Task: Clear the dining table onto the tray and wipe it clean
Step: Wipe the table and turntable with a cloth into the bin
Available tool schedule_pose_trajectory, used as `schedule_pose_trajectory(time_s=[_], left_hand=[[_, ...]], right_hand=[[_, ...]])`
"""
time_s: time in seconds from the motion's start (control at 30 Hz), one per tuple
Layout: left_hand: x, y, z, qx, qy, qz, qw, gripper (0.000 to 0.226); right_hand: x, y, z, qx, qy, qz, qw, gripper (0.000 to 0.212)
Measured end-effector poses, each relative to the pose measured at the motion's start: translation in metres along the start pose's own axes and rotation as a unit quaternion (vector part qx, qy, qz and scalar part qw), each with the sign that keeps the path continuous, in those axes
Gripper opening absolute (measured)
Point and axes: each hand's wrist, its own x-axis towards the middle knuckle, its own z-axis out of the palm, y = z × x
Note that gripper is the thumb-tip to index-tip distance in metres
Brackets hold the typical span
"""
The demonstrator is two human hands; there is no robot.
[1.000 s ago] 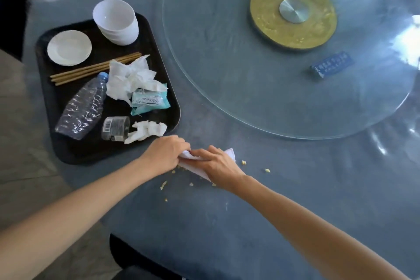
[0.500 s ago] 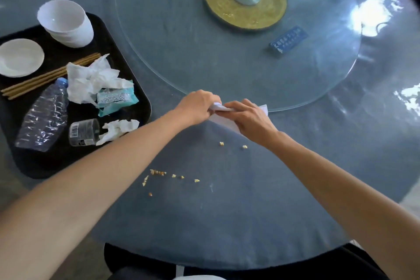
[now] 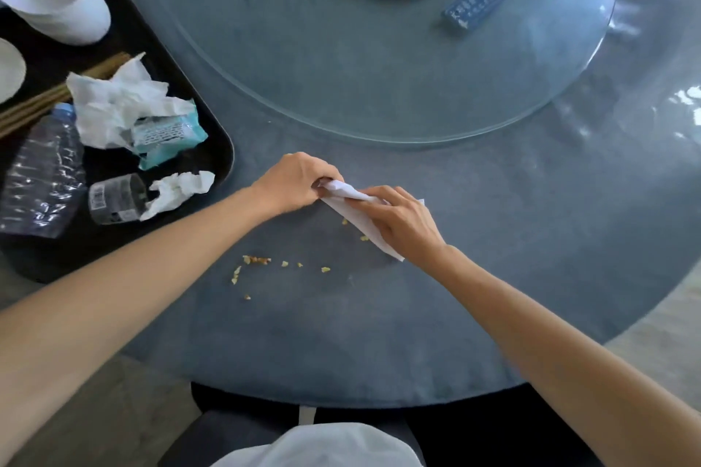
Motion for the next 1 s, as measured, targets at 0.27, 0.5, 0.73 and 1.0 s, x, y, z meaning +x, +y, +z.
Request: schedule_pose_trajectory(time_s=[0.27, 0.5, 0.73, 1.0], left_hand=[[-0.110, -0.052, -0.017, -0.027, 0.007, -0.076, 0.997, 0.027], [-0.144, -0.059, -0.018, -0.128, 0.065, -0.151, 0.978, 0.021], [-0.112, -0.027, -0.036, -0.209, 0.084, -0.132, 0.965, 0.019], [-0.065, -0.008, -0.009, -0.114, 0.068, -0.136, 0.982, 0.019]], right_hand=[[0.012, -0.085, 0.059, 0.053, -0.041, -0.065, 0.996, 0.057], [0.015, -0.079, 0.058, 0.032, -0.048, -0.090, 0.994, 0.045], [0.008, -0.050, -0.006, 0.038, -0.022, -0.037, 0.998, 0.042], [-0.001, -0.026, -0.007, 0.019, -0.025, 0.052, 0.998, 0.048]])
